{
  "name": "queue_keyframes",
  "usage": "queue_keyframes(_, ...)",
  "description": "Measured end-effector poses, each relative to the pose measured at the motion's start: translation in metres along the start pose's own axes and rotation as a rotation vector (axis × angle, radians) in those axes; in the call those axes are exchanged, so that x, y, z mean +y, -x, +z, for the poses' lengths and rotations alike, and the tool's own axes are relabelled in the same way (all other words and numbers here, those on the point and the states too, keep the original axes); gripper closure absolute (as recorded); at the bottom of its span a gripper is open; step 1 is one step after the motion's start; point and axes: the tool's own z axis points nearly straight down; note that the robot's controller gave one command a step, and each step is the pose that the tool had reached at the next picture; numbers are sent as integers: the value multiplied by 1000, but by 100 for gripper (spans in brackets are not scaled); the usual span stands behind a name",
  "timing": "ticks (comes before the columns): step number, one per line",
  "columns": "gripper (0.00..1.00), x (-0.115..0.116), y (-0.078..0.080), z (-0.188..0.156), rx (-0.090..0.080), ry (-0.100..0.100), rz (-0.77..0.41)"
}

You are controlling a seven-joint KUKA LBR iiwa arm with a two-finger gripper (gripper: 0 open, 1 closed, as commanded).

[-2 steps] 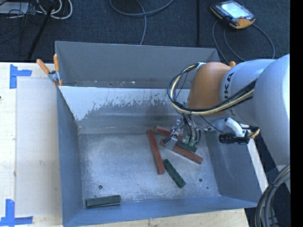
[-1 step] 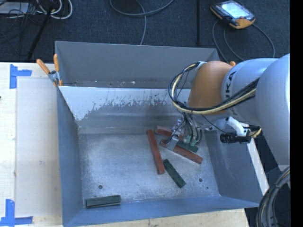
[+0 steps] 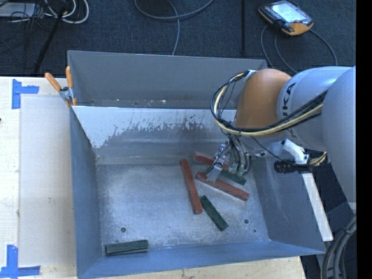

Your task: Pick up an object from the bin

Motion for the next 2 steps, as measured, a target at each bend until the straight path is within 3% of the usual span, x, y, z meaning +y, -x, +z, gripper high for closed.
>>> queue_keyframes(2,100,1,2,-33,-9,4,-1)
